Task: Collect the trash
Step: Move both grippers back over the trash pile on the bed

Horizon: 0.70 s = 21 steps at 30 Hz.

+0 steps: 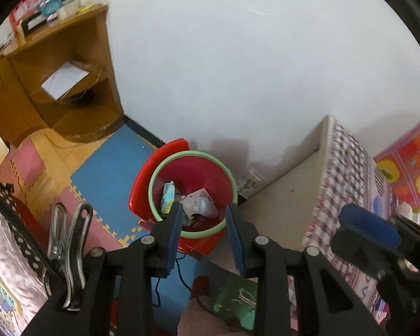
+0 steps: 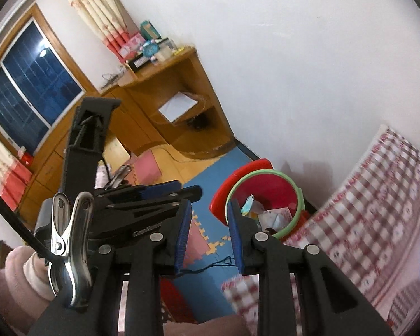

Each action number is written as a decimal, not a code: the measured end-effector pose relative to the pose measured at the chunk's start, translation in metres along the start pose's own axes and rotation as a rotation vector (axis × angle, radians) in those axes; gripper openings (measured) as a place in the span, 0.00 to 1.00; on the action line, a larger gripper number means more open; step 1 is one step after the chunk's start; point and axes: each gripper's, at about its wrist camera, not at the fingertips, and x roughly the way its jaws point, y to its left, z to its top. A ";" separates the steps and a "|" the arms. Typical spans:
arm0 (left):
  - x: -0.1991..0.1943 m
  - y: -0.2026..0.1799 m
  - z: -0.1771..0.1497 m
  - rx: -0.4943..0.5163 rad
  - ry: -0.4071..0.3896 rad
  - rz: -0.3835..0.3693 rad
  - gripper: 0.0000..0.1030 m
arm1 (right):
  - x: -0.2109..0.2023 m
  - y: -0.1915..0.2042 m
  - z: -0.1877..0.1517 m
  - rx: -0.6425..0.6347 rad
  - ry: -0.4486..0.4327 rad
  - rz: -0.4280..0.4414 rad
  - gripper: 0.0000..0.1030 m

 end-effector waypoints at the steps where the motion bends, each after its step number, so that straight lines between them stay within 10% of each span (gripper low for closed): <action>1: -0.004 -0.005 -0.002 0.009 -0.003 -0.003 0.32 | -0.008 0.000 -0.004 0.007 -0.007 0.002 0.27; 21: -0.085 -0.157 -0.084 0.223 -0.068 -0.072 0.32 | -0.186 -0.045 -0.128 0.128 -0.183 -0.113 0.27</action>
